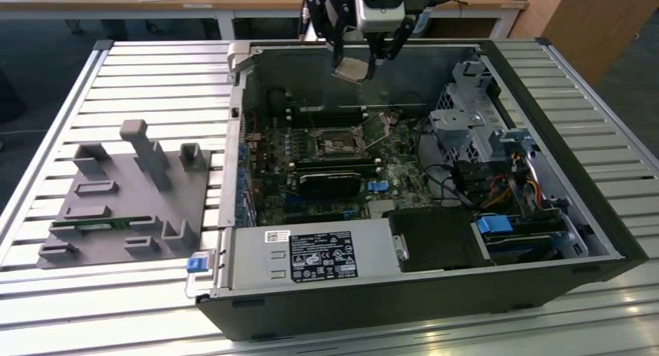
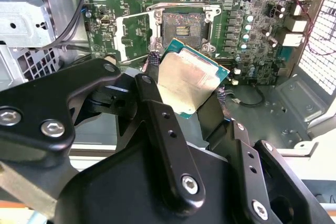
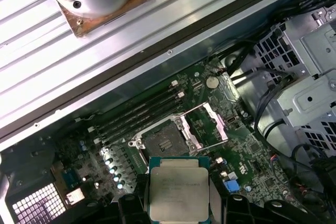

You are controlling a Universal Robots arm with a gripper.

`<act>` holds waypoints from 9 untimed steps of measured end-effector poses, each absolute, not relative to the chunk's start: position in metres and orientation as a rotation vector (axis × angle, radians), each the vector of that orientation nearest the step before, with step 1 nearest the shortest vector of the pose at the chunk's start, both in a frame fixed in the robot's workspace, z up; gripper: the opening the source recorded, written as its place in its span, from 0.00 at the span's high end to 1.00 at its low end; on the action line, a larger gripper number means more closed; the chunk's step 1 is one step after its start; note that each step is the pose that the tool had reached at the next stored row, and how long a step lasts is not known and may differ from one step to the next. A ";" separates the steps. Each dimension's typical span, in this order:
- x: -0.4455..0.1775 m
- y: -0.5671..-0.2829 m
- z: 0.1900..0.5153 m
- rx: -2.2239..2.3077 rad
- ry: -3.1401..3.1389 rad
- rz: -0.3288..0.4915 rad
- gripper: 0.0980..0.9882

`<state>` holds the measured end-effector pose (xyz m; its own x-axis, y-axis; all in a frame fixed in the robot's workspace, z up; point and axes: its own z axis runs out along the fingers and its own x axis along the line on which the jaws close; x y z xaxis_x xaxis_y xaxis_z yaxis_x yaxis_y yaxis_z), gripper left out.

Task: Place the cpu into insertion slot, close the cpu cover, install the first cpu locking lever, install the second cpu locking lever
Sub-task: 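Place the cpu into insertion slot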

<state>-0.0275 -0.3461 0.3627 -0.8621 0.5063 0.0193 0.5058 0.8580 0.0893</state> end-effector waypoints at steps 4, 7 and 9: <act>-0.028 -0.346 0.363 0.835 3.020 0.143 0.50; -0.028 -0.346 0.363 0.844 3.017 0.143 0.50; -0.028 -0.346 0.363 0.849 3.015 0.143 0.50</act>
